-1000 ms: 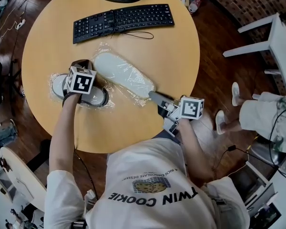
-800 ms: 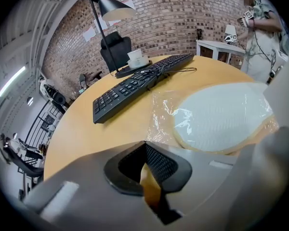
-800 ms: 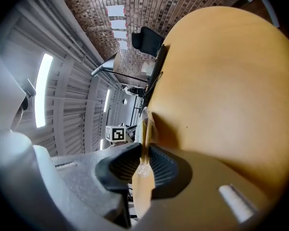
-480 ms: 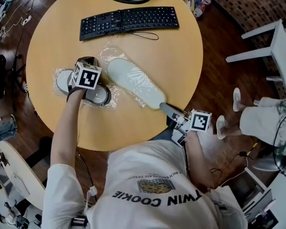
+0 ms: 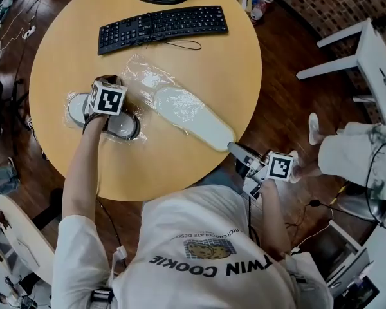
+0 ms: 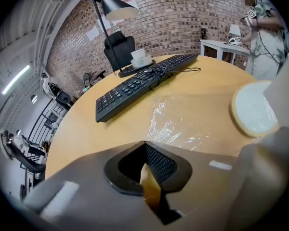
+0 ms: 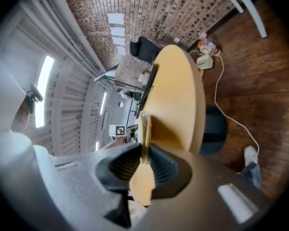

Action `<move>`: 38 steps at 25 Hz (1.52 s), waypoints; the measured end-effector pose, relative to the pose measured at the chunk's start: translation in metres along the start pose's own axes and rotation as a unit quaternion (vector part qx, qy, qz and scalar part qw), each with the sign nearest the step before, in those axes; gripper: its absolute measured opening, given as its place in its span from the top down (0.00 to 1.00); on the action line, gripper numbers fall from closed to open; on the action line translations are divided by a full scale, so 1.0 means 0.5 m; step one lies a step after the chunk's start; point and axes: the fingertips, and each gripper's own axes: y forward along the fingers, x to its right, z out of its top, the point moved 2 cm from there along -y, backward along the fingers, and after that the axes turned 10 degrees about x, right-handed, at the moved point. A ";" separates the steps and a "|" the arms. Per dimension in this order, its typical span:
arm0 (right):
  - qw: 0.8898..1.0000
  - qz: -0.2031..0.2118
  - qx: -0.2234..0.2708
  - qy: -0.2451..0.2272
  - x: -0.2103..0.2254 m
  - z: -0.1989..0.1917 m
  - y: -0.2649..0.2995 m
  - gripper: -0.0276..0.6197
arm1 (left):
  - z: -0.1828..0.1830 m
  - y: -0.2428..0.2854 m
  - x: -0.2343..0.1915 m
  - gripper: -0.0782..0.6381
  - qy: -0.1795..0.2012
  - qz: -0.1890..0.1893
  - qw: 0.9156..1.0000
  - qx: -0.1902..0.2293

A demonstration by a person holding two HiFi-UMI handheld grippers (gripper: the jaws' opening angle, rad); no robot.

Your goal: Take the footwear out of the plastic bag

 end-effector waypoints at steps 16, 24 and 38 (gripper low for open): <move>1.000 -0.012 0.014 0.002 0.055 0.078 -0.169 0.87 | 0.022 0.003 0.002 0.88 -0.027 0.033 0.999 -0.013; 0.999 -0.023 0.024 -0.005 0.078 0.106 -0.206 0.87 | -0.002 0.001 -0.014 0.88 -0.030 0.048 0.998 -0.022; 0.997 -0.032 0.064 -0.010 0.116 0.203 -0.287 0.87 | -0.014 -0.007 -0.044 0.88 -0.023 0.086 0.995 -0.053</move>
